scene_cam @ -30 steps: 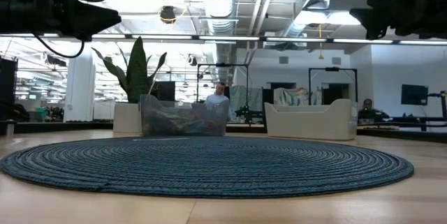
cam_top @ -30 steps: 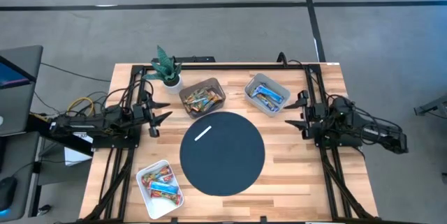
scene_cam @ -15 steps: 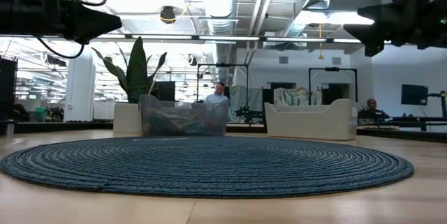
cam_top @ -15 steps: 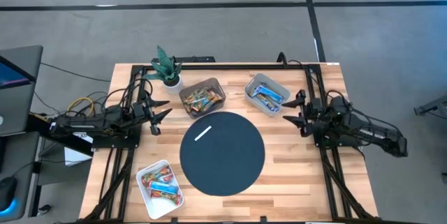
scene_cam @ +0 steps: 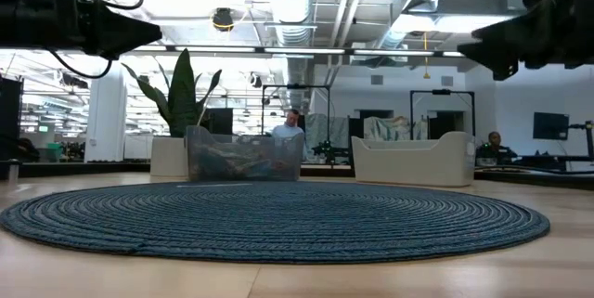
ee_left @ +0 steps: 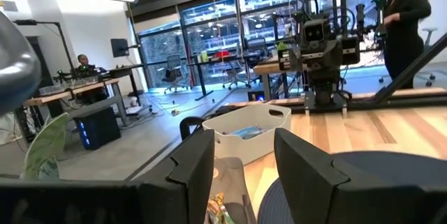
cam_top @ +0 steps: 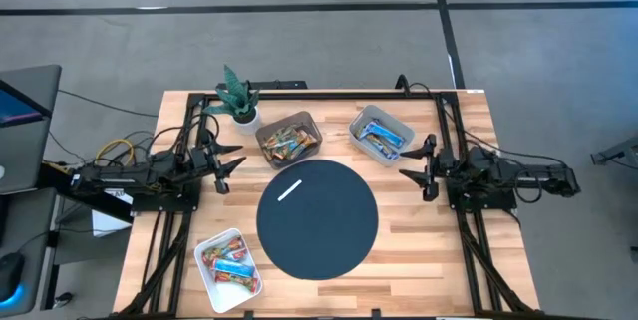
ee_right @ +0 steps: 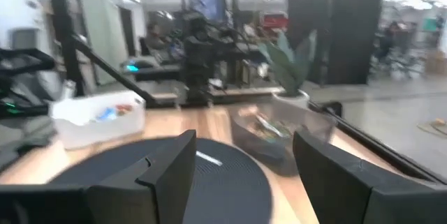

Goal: Pick and place Granola Bars by type
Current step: Return to Home Position

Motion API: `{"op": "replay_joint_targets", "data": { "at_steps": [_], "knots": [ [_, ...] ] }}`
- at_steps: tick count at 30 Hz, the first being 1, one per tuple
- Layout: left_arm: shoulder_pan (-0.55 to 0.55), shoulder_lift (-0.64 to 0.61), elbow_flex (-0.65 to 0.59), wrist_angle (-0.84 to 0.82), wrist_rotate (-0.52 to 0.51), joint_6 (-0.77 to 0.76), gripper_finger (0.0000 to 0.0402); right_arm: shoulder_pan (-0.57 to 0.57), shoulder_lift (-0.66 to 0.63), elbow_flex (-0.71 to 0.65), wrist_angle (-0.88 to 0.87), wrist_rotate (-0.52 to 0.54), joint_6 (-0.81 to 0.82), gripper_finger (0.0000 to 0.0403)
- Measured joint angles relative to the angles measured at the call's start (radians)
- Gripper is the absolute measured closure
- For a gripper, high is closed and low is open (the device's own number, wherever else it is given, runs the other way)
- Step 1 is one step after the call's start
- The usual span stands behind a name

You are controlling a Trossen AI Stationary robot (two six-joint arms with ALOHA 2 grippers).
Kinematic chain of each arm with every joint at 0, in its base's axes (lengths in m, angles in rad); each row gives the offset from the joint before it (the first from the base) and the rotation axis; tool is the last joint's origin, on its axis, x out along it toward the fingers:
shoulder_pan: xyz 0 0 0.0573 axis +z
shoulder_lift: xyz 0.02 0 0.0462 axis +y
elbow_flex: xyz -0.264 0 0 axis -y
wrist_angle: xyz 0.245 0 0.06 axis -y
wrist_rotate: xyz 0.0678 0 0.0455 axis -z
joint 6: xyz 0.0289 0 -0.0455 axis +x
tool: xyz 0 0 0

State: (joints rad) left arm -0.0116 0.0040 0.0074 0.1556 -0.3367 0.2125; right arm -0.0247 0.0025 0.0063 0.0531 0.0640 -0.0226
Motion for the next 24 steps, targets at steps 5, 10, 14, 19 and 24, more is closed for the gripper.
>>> {"op": "replay_joint_targets", "data": {
  "at_steps": [5,10,14,19,24],
  "knots": [
    [0.0,0.0,0.0,-0.018,0.0,0.01,0.0256,0.003,0.005,0.0,-0.026,0.02,-0.012,0.0168],
    [0.0,0.0,-0.001,-0.025,0.0,0.024,0.0256,0.005,0.005,0.0,-0.029,0.005,-0.037,0.0168],
    [0.0,0.0,-0.001,-0.041,0.001,0.03,0.0256,0.005,0.005,-0.001,-0.032,-0.011,-0.04,0.0168],
    [0.0,0.0,-0.001,-0.059,0.019,0.048,0.0256,0.005,0.005,-0.001,-0.032,-0.013,-0.039,0.0168],
    [0.0,0.0,-0.001,-0.077,0.045,0.061,0.0256,0.005,0.005,-0.001,-0.032,-0.013,-0.039,0.0168]
  ]
}}
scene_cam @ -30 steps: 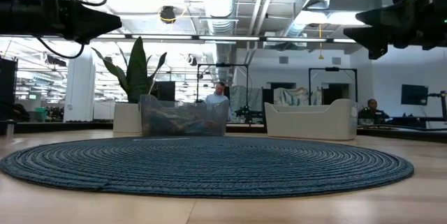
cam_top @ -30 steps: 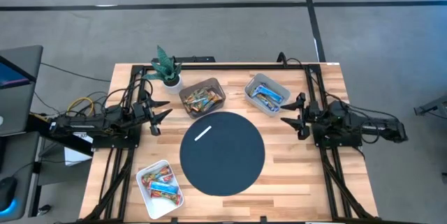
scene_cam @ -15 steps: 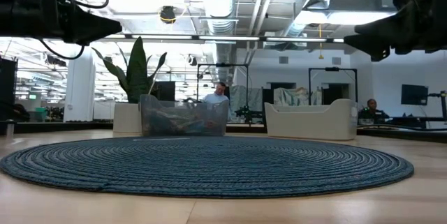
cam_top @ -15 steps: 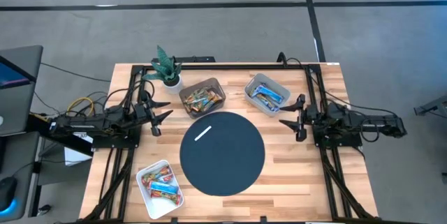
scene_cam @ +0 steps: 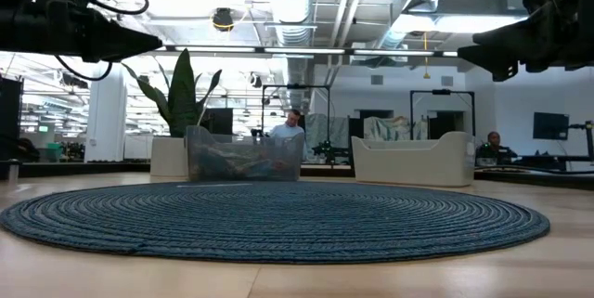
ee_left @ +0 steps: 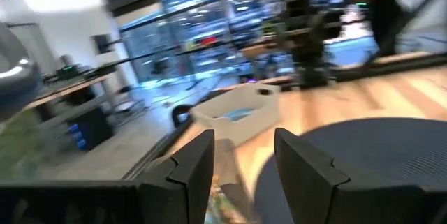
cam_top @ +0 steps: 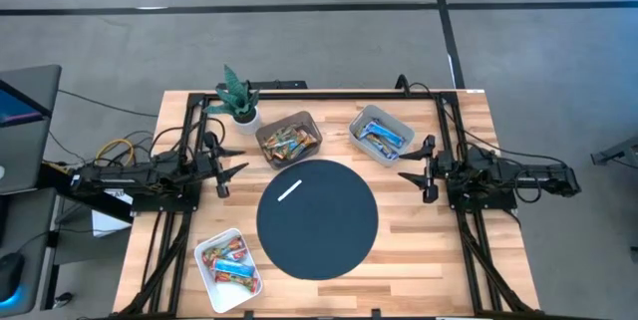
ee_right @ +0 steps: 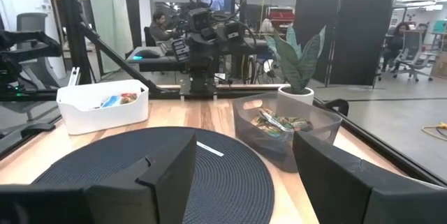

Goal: Pick and place Granola Bars by type
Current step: Return to Home Position

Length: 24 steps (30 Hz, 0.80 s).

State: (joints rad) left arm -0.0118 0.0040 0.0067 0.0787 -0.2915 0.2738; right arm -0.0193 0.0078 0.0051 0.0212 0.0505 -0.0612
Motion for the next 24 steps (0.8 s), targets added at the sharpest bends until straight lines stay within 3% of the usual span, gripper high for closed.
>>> {"op": "replay_joint_targets", "data": {
  "at_steps": [6,24],
  "knots": [
    [-0.001,0.0,0.0,-0.01,0.184,0.045,0.0256,-0.001,0.0,0.0,0.0,0.0,0.0,0.0168],
    [0.0,0.0,0.0,-0.018,0.129,0.043,0.0256,-0.001,0.0,0.0,0.0,0.0,0.0,0.0168]
  ]
}}
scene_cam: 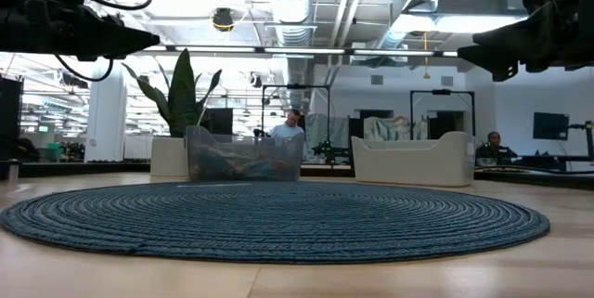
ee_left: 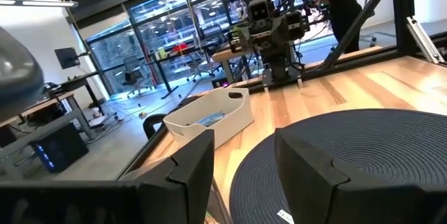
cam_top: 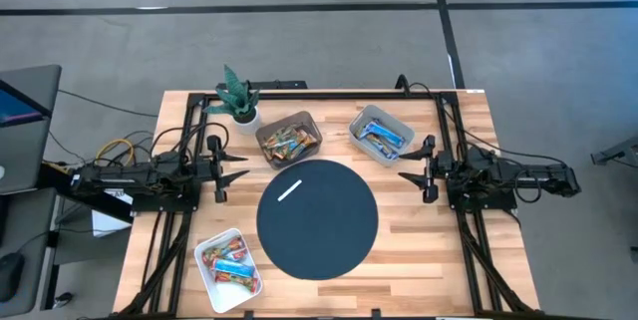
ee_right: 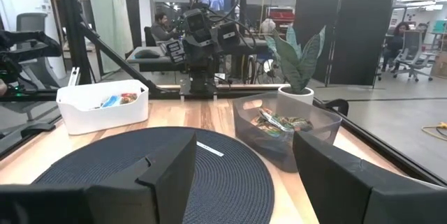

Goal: Pick and place Granola Bars by type
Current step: Return to Home Position

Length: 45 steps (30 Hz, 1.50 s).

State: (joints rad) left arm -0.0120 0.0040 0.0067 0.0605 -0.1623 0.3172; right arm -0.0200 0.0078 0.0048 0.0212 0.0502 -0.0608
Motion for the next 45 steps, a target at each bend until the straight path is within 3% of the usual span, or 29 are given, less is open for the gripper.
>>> {"op": "replay_joint_targets", "data": {
  "at_steps": [11,45],
  "knots": [
    [0.002,0.001,0.006,-0.013,-0.045,-0.121,0.0256,0.0,0.0,0.0,0.0,0.0,0.0,0.0168],
    [0.002,0.001,0.01,-0.026,-0.035,-0.104,0.0256,0.0,0.0,0.0,0.0,0.0,0.001,0.0168]
  ]
}}
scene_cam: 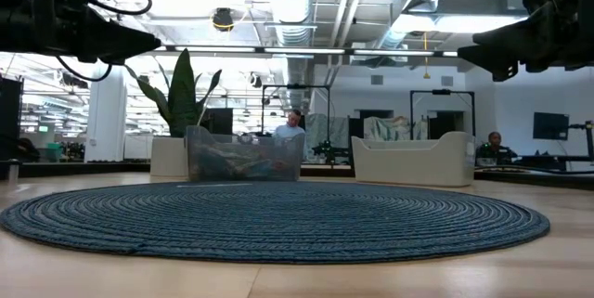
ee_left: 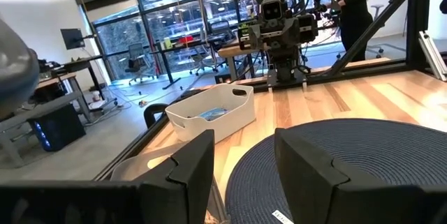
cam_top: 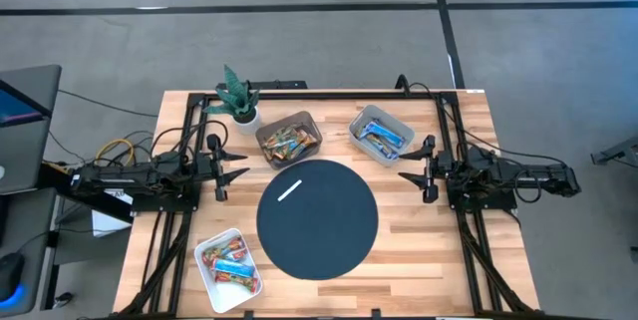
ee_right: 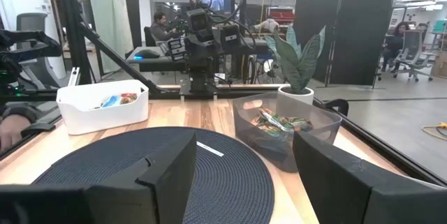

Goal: Pick and place Granola Bars by type
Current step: Return to Home Position

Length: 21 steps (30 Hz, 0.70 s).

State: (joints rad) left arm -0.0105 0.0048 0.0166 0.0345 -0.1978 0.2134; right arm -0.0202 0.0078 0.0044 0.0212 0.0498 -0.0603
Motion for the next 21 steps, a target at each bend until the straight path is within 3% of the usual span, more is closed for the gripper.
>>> {"op": "replay_joint_targets", "data": {
  "at_steps": [15,21],
  "knots": [
    [0.0,0.0,0.0,0.0,0.0,0.023,0.0256,0.0,0.0,0.0,0.0,0.0,0.0,0.0168],
    [0.0,0.0,0.001,0.0,0.005,-0.164,0.0256,0.0,0.0,0.0,0.0,0.0,0.0,0.0168]
  ]
}}
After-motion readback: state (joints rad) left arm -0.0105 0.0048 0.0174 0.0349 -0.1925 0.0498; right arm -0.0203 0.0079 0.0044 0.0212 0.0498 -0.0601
